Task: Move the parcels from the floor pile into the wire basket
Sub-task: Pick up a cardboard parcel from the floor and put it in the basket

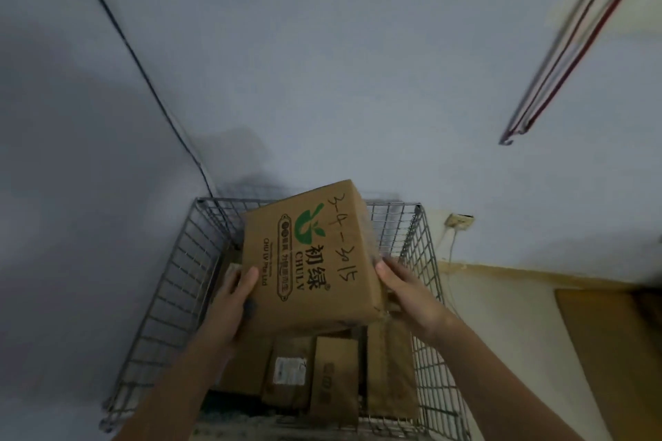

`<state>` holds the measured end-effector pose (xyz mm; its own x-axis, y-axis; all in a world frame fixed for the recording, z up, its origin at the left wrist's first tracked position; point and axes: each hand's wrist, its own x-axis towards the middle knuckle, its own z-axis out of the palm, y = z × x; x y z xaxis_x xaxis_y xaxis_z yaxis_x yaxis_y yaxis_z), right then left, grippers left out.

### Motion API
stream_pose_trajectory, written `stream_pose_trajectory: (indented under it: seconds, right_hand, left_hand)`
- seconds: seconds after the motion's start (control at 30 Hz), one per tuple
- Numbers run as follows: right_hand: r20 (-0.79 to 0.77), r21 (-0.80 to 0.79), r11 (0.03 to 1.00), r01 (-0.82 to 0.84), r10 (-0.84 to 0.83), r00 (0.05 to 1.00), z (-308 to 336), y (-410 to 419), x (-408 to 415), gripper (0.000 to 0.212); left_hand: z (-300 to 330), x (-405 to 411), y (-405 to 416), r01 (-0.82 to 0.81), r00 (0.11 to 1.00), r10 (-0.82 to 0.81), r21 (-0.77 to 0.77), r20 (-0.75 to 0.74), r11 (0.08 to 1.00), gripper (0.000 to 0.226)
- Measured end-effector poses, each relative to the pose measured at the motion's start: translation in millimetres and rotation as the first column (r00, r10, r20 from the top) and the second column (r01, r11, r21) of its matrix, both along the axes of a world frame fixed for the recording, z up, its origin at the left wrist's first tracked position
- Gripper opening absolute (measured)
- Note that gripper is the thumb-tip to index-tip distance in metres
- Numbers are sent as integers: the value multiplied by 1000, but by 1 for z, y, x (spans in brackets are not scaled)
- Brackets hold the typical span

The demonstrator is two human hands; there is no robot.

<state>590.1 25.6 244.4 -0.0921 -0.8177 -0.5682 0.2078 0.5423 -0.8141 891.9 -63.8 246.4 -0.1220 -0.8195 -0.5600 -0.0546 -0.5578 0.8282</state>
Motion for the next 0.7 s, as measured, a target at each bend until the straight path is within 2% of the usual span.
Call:
stream_pose_trajectory:
  seconds: [0.07, 0.17, 0.23, 0.33, 0.4, 0.47, 0.5, 0.6, 0.63, 0.7]
  right_hand:
    - [56, 46, 998, 49, -51, 997, -16, -13, -4, 103]
    - [-1, 30, 983, 181, -181, 984, -47, -29, -7, 89]
    - [-35, -4, 975, 221, -221, 975, -72, -41, -11, 71]
    - [-128, -9, 973, 229, -229, 965, -122, -62, -26, 73]
    - [-182, -6, 979, 203, -201, 963, -158, -78, -35, 83]
    - [-273, -11, 984, 177, -173, 946, -199, -92, -45, 102]
    - [-316, -12, 986, 166, -161, 935, -219, -98, -51, 110]
    - [-431, -36, 993, 115, -119, 894, -271, -107, -75, 121]
    - [-477, -55, 994, 96, -111, 872, -285, -106, -84, 120]
    - [-618, -66, 997, 34, -67, 784, -303, -101, -101, 111]
  left_hand:
    - [-22, -17, -38, 95, 994, -91, 57, -58, 994, 46]
    - [-62, -41, -85, 233, 973, -232, 101, -21, 967, 58]
    - [-89, -57, -112, 289, 955, -295, 107, 43, 951, 53]
    - [-138, -91, -139, 367, 929, -369, 185, -24, 912, 51]
    - [-174, -116, -149, 342, 939, -314, 291, -140, 894, 67]
    - [-213, -145, -157, 247, 955, -162, 360, -249, 900, 72]
    - [-232, -160, -160, 203, 956, -98, 384, -277, 901, 68]
    - [-288, -183, -149, 142, 945, 15, 451, -327, 881, 32]
    - [-308, -184, -140, 137, 931, 49, 472, -361, 871, 35]
    - [-345, -177, -120, 150, 876, 144, 544, -460, 826, 80]
